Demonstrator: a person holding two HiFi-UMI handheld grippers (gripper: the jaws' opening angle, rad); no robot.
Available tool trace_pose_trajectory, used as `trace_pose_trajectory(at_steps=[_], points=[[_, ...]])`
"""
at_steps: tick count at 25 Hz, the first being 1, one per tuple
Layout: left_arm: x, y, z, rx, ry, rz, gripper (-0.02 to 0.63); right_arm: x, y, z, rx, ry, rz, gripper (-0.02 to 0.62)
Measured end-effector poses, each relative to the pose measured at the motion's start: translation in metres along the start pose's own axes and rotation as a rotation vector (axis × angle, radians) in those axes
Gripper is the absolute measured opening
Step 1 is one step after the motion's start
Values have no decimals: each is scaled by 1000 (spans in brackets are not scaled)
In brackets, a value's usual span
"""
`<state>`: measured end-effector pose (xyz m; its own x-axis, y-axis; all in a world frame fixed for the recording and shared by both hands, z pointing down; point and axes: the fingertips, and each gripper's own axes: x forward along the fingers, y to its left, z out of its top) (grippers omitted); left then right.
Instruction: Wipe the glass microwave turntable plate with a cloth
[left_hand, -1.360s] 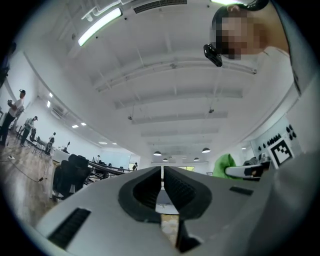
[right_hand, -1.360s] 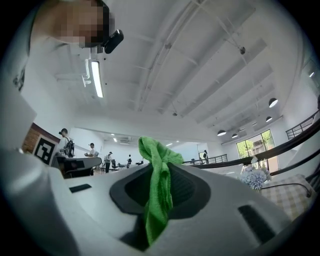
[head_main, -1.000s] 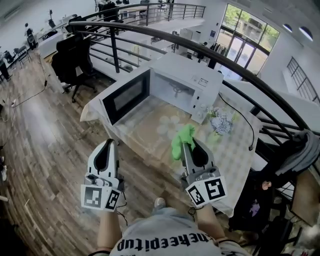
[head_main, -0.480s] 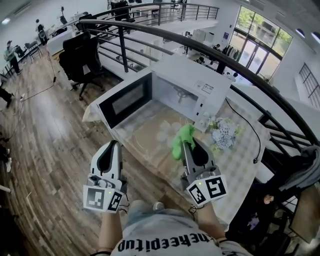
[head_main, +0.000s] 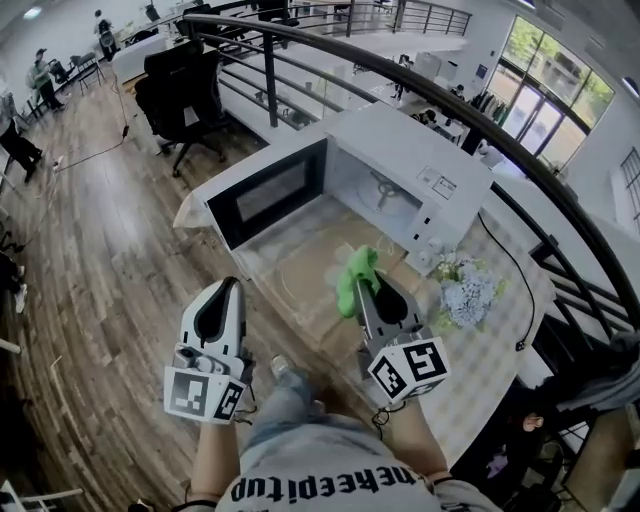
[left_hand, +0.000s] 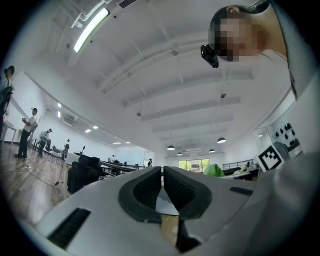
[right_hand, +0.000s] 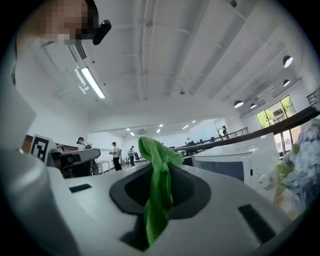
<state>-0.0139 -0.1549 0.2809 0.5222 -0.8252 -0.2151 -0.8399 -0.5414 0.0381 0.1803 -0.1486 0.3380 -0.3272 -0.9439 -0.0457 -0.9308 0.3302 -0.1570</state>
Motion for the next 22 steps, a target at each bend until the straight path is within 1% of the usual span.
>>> trace_pose_trajectory(at_steps=[6,11,16,22], points=[[30,20,-8,14,-2,-11,17,57,-10,-39,68,125,37,61],[48,38,-24,6,21,-9,17,100,-13,-80,110,236,78,64],[60,62,-39,-2,43,14,17,140,-13,-128,140,354,107,64],[66,89,-55,-13,72,56,17,174,-6,-197,157,518,138,63]])
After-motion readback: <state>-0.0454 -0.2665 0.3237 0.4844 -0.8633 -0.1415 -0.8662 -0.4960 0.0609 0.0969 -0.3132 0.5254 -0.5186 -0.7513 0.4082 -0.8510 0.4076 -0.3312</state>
